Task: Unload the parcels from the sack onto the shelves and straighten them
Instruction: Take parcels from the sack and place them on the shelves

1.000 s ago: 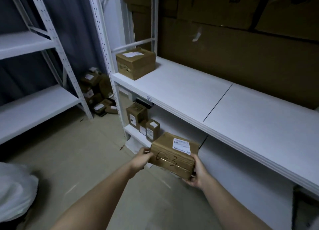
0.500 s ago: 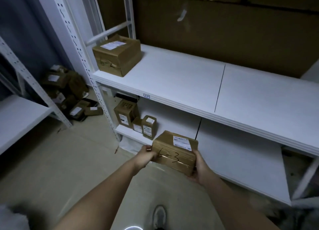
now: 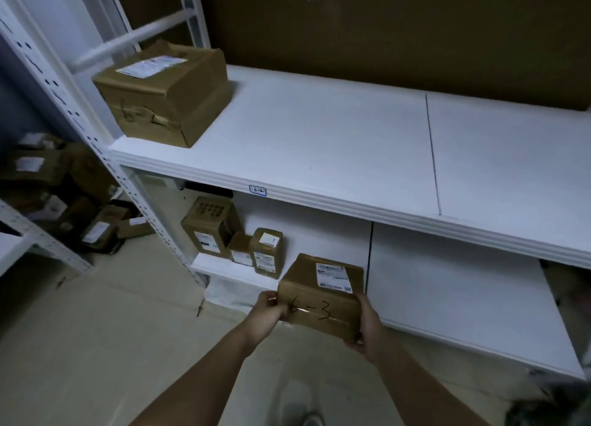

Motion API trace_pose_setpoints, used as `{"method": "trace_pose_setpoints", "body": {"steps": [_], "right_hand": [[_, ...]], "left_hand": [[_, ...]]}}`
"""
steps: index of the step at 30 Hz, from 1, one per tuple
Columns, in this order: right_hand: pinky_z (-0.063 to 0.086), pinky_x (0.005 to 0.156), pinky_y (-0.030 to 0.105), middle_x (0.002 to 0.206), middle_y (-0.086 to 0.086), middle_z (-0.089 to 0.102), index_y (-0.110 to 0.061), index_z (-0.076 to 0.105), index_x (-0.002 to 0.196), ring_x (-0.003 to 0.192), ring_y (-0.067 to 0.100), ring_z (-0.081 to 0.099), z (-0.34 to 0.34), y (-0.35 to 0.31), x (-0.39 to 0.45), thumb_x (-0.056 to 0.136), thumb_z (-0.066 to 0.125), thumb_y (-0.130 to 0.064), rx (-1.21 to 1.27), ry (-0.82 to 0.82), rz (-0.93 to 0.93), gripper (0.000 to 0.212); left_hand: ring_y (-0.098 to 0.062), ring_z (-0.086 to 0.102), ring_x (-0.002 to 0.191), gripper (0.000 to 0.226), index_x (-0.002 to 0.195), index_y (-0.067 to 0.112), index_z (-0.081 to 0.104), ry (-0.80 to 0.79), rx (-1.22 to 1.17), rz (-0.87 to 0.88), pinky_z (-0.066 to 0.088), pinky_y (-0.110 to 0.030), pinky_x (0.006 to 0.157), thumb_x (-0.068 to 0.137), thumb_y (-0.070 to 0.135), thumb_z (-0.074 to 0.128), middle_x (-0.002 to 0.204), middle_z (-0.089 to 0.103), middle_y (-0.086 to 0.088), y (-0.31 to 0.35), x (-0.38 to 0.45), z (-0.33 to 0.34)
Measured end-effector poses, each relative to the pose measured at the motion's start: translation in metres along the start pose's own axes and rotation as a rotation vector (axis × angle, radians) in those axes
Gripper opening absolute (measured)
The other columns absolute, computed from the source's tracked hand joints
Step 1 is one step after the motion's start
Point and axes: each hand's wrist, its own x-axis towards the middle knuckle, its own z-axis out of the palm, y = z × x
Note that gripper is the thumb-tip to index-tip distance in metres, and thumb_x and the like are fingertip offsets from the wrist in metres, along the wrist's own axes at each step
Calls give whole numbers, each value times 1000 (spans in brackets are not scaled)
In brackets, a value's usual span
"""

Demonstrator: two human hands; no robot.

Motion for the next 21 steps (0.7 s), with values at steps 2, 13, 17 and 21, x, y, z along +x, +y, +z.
{"method": "trace_pose_setpoints", "body": {"steps": [2,13,17,21], "right_hand": [[53,83,42,103,9,61,-16,49,123,93,27,59,9,11,35,89,48,-64,-7,25,-22,59],[47,98,49,138,14,42,-20,48,139,119,36,48,54,75,250,91,42,-65,-54,149,-269,65],[43,103,51,136,14,44,-23,47,138,119,36,48,64,97,302,89,41,-68,-57,182,-373,66],[38,106,51,139,13,44,-25,42,141,124,35,46,70,114,331,90,40,-67,-60,184,-438,66]], "left_hand": [[-2,51,84,19,110,21,45,-2,5,45,41,-22,65,93,14,50,96,55,6,-17,37,3],[-24,49,116,48,137,12,34,102,-60,270,40,-32,90,94,11,55,125,47,-1,-147,245,30],[-18,49,111,41,126,14,39,148,-106,353,42,-33,96,91,7,57,121,49,-3,-180,293,41],[-23,52,112,48,132,10,41,188,-108,401,45,-39,97,87,4,58,124,51,-8,-199,318,46]]}}
